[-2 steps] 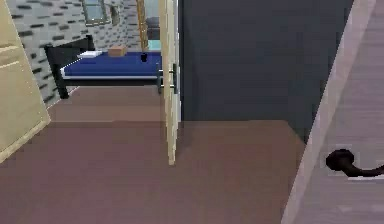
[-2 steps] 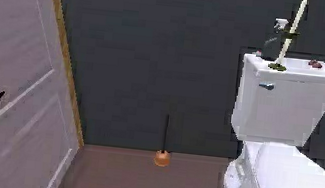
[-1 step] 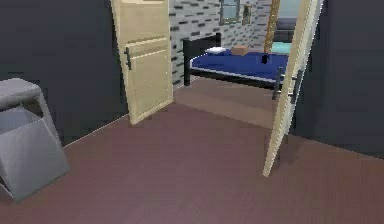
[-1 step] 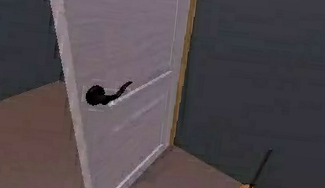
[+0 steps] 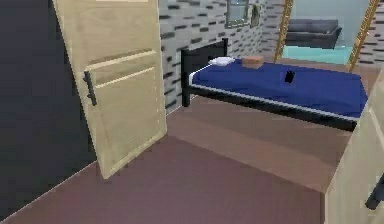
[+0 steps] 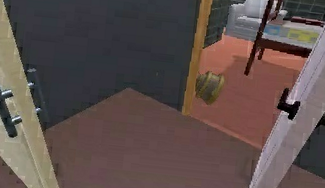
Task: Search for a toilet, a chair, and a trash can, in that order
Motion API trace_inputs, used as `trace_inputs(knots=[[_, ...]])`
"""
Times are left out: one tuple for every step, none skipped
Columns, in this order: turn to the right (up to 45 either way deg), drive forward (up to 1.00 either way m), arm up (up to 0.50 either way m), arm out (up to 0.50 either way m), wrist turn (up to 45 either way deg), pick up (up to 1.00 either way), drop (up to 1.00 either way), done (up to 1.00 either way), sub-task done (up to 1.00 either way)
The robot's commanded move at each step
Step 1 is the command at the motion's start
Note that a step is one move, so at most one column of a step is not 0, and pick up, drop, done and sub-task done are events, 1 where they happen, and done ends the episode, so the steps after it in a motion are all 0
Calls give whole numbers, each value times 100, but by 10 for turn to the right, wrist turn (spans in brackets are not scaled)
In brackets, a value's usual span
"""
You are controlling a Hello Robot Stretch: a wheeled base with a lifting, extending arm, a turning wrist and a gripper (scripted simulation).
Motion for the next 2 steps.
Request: trace_inputs(knots=[[0,55,0,0,0,0,0,0,0],[330,0,0,0,0,0,0,0,0]])
